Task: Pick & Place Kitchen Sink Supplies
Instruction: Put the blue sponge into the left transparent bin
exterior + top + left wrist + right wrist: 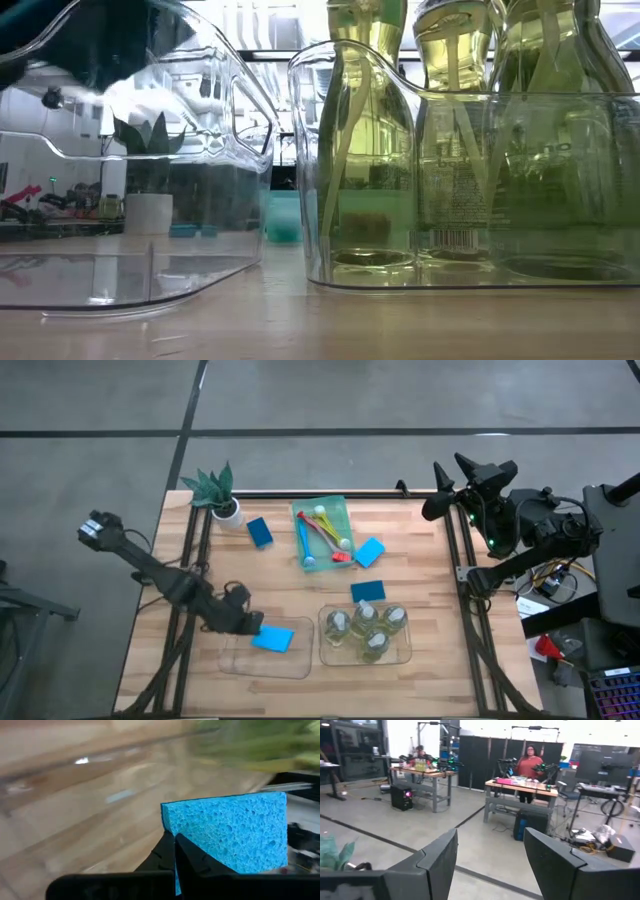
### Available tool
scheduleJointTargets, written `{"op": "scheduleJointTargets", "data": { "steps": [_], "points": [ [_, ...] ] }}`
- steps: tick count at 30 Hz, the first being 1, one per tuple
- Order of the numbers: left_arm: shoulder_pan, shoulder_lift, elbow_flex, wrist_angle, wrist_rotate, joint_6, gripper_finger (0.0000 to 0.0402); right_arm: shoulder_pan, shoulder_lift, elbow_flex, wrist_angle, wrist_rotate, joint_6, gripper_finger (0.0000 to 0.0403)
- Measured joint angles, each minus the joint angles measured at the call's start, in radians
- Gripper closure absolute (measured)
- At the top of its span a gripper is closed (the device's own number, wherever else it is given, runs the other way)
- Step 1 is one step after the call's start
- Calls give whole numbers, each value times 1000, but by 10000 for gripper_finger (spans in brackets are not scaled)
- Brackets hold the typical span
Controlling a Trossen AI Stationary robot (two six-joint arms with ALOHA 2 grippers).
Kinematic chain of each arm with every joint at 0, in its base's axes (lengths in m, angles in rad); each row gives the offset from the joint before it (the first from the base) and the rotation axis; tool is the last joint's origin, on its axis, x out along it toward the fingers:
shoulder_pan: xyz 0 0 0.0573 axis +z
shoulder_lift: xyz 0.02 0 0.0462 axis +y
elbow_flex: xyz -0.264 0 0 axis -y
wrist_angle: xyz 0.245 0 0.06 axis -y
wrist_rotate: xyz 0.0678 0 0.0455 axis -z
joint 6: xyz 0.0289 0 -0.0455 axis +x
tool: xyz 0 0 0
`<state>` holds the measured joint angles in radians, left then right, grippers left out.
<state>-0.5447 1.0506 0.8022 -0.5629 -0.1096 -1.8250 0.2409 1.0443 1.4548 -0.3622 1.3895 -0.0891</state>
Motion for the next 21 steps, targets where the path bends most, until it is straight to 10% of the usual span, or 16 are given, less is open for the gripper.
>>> {"op": "scheduleJointTargets", "data": {
  "steps": [21],
  "points": [
    [-61,318,-2,-57,37,-190,401,0,-2,0,1,-58,-31,177]
  ]
}}
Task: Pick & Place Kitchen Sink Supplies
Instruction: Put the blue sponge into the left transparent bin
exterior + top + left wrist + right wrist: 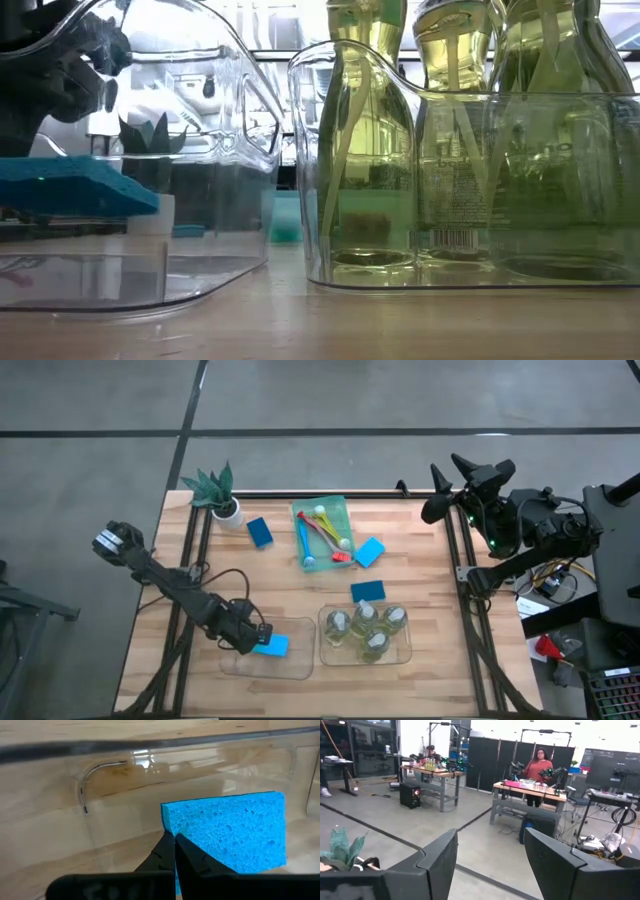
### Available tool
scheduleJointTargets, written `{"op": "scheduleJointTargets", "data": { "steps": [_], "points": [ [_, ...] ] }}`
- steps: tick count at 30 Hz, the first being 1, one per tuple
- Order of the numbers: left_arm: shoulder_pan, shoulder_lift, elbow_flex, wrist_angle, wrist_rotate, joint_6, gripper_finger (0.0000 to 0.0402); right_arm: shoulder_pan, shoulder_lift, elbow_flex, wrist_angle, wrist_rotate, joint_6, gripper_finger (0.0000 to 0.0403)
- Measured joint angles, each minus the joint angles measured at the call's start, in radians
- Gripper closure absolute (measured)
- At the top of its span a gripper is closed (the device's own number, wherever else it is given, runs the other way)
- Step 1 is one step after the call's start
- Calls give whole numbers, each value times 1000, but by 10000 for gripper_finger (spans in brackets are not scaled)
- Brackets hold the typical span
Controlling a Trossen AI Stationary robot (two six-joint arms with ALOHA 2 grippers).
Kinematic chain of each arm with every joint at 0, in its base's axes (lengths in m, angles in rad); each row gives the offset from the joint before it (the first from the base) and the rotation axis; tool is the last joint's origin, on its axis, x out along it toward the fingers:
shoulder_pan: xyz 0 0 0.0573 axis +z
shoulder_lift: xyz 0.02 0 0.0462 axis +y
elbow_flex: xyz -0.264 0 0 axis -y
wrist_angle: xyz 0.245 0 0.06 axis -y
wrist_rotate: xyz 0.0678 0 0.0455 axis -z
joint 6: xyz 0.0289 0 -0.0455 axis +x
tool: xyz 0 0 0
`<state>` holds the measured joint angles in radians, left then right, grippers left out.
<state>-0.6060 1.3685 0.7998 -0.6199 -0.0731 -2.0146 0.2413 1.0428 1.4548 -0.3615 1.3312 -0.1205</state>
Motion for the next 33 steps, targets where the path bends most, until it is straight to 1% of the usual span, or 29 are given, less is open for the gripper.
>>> {"op": "scheduleJointTargets", "data": {
  "steps": [4,8,11,17,19,21,22,24,27,30,32,33],
  "points": [
    [2,-3,0,2,0,-4,395,1,0,0,0,-4,-15,177],
    [2,-12,13,8,-15,-7,377,0,0,0,0,-4,-22,177],
    [2,-14,19,7,-15,-6,356,0,0,0,0,-4,-35,177],
    [2,-27,23,2,4,-11,300,0,0,0,0,-9,-58,177],
    [2,-50,36,3,-23,2,282,0,-5,0,0,-71,-37,177],
    [2,-81,48,0,-96,4,269,-3,-13,0,0,-173,16,177],
    [2,-97,55,0,-138,4,263,-9,-15,0,0,-206,44,177],
    [2,-135,66,-2,-237,5,254,-24,-19,0,-5,-252,75,177],
    [2,-200,85,2,-412,19,246,-47,-21,0,-30,-324,107,177],
    [7,-266,108,24,-622,91,246,-90,-22,0,-58,-437,169,177],
    [24,-316,124,43,-750,180,247,-136,-22,0,-87,-537,234,177],
    [38,-342,132,59,-794,241,248,-163,-19,0,-112,-581,273,177]
  ]
}}
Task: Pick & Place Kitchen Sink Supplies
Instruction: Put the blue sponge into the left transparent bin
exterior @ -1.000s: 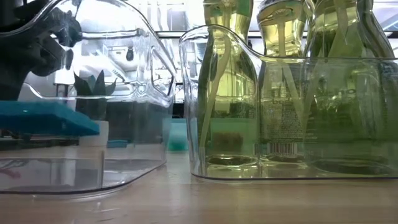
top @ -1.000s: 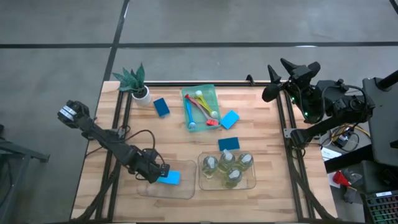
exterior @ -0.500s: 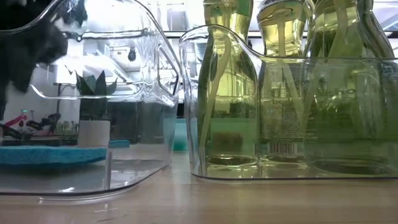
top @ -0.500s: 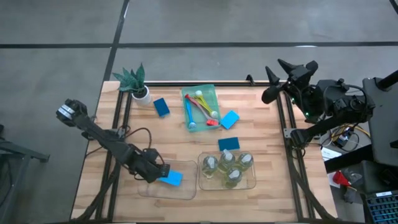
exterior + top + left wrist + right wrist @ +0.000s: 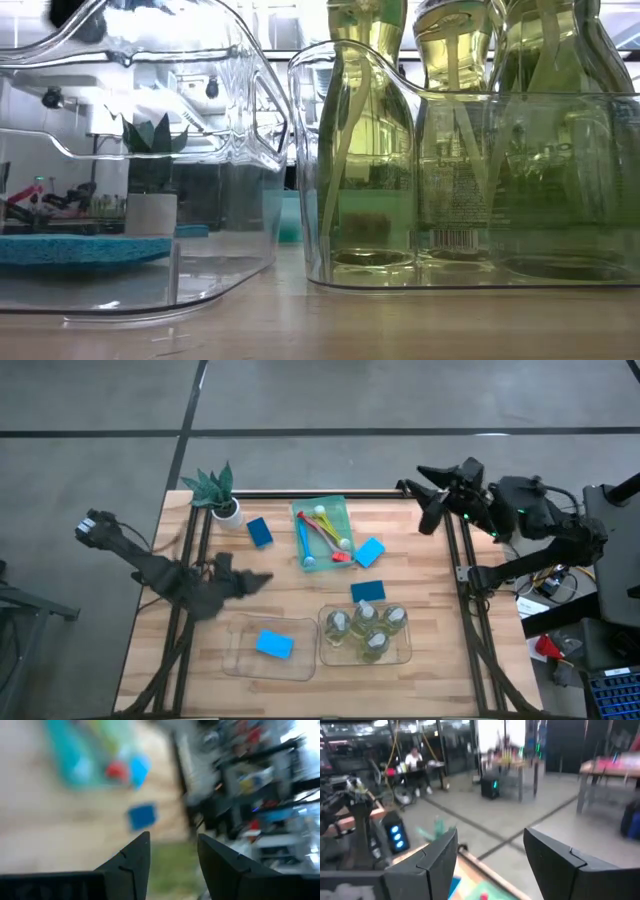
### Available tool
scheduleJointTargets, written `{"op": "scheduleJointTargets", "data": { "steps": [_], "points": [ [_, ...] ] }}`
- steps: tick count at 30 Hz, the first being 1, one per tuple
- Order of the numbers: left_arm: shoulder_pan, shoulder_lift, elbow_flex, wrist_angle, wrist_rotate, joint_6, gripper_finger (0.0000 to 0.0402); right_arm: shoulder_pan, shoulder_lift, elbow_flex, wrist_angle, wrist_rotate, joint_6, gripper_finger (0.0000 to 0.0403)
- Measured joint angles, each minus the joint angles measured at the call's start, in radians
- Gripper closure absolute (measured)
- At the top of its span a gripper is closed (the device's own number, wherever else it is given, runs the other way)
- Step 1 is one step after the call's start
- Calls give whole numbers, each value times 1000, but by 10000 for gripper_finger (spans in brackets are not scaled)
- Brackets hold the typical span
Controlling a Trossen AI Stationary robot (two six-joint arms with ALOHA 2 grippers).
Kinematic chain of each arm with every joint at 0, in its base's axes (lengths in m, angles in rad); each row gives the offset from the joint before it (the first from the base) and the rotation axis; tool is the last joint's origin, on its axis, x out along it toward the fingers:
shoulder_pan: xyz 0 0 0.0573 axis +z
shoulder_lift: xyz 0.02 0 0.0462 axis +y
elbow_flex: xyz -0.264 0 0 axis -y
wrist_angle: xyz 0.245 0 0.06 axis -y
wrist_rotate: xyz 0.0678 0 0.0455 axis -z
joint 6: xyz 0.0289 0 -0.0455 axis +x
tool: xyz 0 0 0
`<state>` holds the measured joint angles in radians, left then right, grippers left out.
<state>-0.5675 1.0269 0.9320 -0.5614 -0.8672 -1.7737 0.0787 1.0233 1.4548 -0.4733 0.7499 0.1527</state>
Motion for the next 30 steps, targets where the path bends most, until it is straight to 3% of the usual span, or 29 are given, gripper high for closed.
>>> {"op": "scheduleJointTargets", "data": {
  "steps": [4,9,17,22,30],
  "points": [
    [99,-104,25,90,-30,263,247,-134,19,0,-152,-167,181,177],
    [221,-205,63,180,47,582,250,-351,69,0,-359,-428,300,177],
    [277,-290,82,256,77,910,250,-615,240,0,-570,-989,241,177],
    [278,-314,83,255,92,954,250,-696,378,0,-656,-1099,139,177],
    [277,-314,83,255,154,921,248,-767,593,0,-702,-1092,-40,177]
  ]
}}
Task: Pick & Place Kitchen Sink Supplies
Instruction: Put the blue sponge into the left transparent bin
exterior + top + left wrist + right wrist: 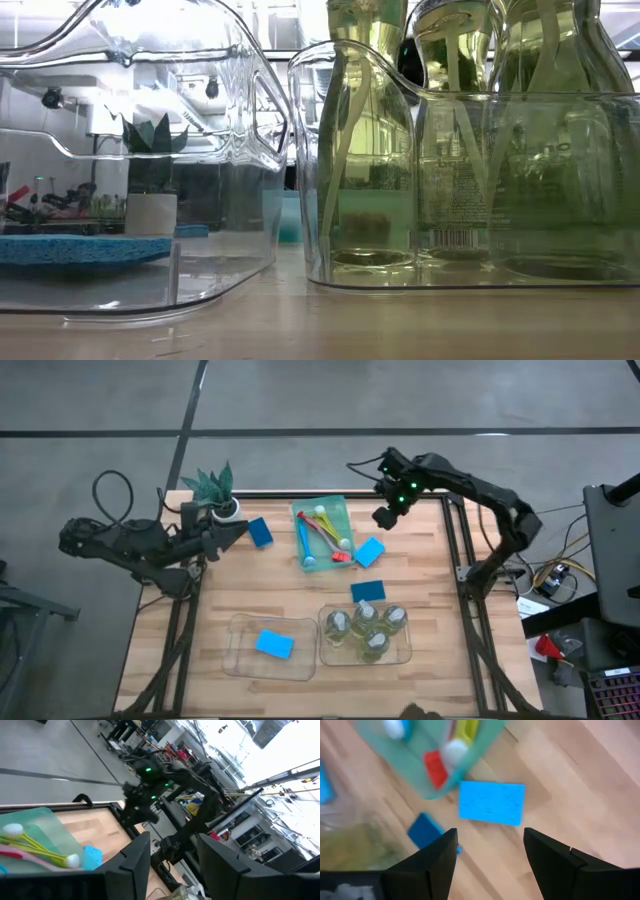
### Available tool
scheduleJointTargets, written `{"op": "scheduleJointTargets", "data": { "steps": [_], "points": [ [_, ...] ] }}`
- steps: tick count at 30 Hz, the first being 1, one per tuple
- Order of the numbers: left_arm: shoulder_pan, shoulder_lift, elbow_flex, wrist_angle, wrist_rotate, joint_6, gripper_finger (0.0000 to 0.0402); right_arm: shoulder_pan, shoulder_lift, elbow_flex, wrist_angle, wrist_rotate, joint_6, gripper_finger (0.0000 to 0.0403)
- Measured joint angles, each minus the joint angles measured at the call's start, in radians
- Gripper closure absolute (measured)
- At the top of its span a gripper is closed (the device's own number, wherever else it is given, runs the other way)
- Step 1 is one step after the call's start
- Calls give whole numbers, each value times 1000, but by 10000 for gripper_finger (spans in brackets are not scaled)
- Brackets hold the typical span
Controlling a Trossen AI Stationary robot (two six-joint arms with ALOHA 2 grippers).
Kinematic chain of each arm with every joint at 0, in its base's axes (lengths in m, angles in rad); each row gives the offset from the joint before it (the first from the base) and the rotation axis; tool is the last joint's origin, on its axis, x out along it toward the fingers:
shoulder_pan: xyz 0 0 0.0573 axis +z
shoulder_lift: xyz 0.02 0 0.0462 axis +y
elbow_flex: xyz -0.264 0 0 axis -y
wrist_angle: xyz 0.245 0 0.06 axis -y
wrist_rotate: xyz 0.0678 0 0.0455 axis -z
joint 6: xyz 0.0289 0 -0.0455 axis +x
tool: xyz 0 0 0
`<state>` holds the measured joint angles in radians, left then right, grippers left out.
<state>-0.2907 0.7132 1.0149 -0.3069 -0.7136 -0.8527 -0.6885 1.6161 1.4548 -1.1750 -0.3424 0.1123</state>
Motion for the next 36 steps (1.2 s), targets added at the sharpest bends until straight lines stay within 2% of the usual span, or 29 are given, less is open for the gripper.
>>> {"op": "scheduleJointTargets", "data": {
  "steps": [10,19,36],
  "points": [
    [1,4,0,1,-3,-14,247,-11,224,0,1,85,-132,190],
    [1,8,-1,0,-47,-12,246,-11,375,0,4,86,-183,215],
    [1,10,-2,0,-101,-33,248,-11,491,1,37,79,-175,237]
  ]
}}
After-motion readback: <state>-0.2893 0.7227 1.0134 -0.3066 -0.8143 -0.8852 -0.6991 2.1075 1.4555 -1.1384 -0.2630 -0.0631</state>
